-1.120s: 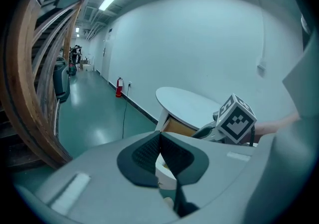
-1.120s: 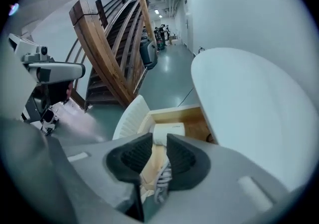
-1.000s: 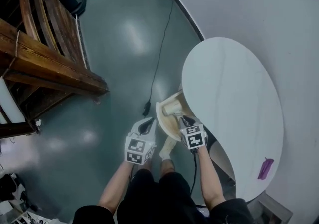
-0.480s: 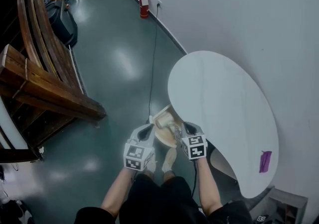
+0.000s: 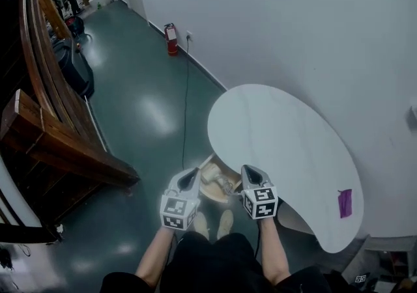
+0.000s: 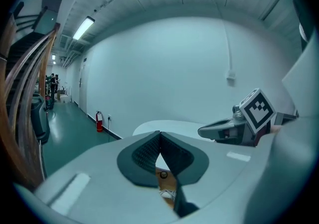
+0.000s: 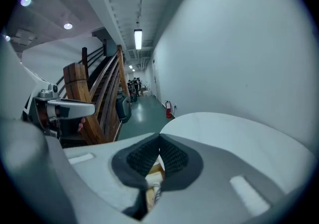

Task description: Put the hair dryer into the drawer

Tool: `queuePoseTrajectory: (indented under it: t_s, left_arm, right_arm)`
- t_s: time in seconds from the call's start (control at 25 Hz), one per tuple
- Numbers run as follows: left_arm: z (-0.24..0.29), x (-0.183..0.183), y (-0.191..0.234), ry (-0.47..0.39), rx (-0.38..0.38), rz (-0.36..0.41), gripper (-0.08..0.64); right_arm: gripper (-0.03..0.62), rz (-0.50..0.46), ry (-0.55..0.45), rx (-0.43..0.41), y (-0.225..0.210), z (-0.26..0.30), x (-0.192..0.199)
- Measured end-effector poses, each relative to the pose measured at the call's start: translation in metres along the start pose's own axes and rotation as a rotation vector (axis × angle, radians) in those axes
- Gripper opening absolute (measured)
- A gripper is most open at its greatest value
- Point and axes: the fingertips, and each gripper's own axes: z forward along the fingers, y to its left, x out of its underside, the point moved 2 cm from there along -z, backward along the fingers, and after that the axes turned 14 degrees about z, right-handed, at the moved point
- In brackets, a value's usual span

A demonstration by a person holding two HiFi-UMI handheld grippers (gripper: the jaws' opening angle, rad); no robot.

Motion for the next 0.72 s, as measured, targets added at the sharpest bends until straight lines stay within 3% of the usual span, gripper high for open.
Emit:
queuePoseTrajectory:
  t_s: [0.4,0.72]
  left_arm:
    - [-0.015,-0.027,-0.015,-0.059,0.036,0.061,0.005]
    - [-0.026,-0.036,-0.015,-0.083,0.050,0.077,0.005]
  right_arm:
    - [0.003,-0.008,-0.206,0.042,0.010,-0.069,-0.036]
    - [0.003,-0.001,-0.256,0.051,0.019,-0.094,-0.029]
